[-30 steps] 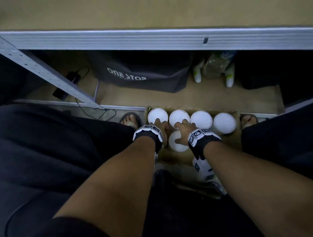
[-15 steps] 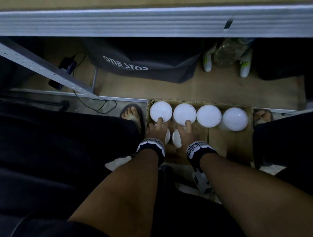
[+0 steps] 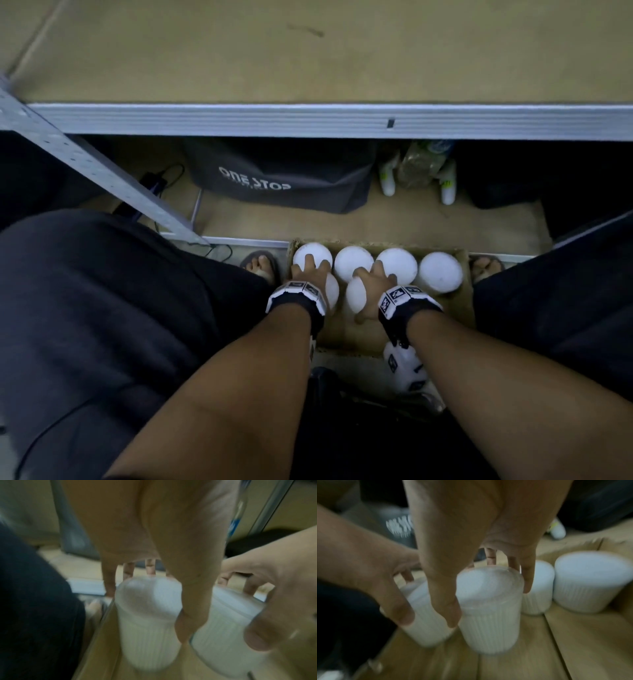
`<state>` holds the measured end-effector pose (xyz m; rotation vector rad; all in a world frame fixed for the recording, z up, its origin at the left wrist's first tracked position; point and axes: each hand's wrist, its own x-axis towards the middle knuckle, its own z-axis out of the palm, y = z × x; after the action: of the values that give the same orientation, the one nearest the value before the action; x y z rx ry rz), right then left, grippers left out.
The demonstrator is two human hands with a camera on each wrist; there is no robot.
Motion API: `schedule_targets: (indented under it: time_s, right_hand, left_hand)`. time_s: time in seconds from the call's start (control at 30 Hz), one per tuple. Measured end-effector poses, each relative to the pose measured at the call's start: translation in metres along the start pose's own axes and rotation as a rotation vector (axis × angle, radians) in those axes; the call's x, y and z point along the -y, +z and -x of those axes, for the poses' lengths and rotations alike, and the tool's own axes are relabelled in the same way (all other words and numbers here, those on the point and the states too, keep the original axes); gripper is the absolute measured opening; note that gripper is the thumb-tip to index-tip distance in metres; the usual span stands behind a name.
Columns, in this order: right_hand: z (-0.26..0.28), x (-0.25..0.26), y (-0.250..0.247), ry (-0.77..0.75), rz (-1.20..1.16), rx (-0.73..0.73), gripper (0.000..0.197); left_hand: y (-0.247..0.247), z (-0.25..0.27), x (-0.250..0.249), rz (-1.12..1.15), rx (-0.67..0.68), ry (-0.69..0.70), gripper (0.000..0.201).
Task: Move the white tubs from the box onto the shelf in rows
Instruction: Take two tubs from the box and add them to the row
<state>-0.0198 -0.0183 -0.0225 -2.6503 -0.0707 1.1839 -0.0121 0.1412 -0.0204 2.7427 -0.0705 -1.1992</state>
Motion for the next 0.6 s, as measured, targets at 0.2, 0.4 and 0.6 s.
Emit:
schedule_targets:
  time_s: [0.2,0.4,0.6]
  right_hand:
    - [0.038,-0.006,-0.042,-0.005,-0.014,-0.170,0.098]
    - [0.085,-0.008,-0.089,-0.008,-0.030,-0.277,0.099]
    - [0.140,-0.007,-0.137,-0.067,0.004,-0.419,0.082]
  left_hand:
    - [-0.035,0.032,-0.026,-0.066,-0.146,0.033,0.093]
    - [-0.081,0.069,-0.053,0.042,-0.272,0.132,0.091]
    - [-0.129,0.115,-0.072,0.027,-0.410,0.262,0.087]
